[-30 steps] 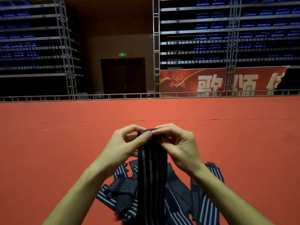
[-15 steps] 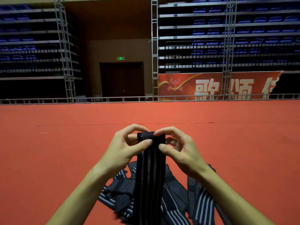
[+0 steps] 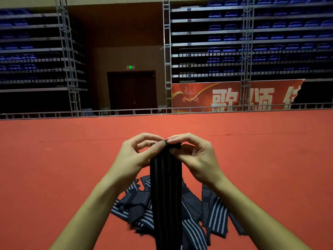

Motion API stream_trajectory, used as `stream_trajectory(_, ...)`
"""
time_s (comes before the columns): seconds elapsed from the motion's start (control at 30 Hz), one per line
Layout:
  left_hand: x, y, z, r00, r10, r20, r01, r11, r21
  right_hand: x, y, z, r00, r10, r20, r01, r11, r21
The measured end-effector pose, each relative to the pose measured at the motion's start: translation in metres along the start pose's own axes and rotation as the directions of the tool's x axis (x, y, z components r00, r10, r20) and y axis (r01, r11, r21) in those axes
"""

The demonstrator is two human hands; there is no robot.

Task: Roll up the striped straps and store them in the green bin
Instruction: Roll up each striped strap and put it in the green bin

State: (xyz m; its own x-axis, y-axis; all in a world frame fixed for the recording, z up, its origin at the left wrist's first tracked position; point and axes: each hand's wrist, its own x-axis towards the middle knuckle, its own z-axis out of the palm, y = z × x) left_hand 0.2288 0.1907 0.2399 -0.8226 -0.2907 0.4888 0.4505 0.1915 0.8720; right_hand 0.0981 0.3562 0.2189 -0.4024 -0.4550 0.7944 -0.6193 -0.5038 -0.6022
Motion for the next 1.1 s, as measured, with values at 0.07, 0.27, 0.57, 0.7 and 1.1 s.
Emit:
stream_trajectory(0.07,-0.004,0.007,0.003,0.999,0.038,-0.021,-0.037,0.999,0.031,-0.002,-0.004,0.002,1.000,-0.013,-0.016,0.013,1.000,-0.018)
stream_trajectory(0.27,-0.017,0.023,0.010,0.993,0.112,-0.034,-0.107,0.987,0.121,-0.010,-0.027,-0.003,0.992,0.122,0.016,-0.121,0.990,-0.075)
stream_trajectory(0.57,-0.061,0.023,0.017,0.979,0.203,0.034,-0.206,0.968,0.142,-0.050,-0.058,-0.006,0.979,0.201,0.046,-0.197,0.977,-0.077)
stream_trajectory(0.7,-0.085,0.020,0.025,0.982,0.190,-0.016,-0.188,0.977,0.104,-0.075,-0.067,0.005,0.991,0.136,-0.018,-0.137,0.986,-0.100)
stream_trajectory(1.1,-0.146,0.011,0.054,0.971,0.208,-0.120,-0.193,0.973,0.125,-0.133,-0.095,0.018,0.974,0.119,-0.191,-0.150,0.976,-0.156)
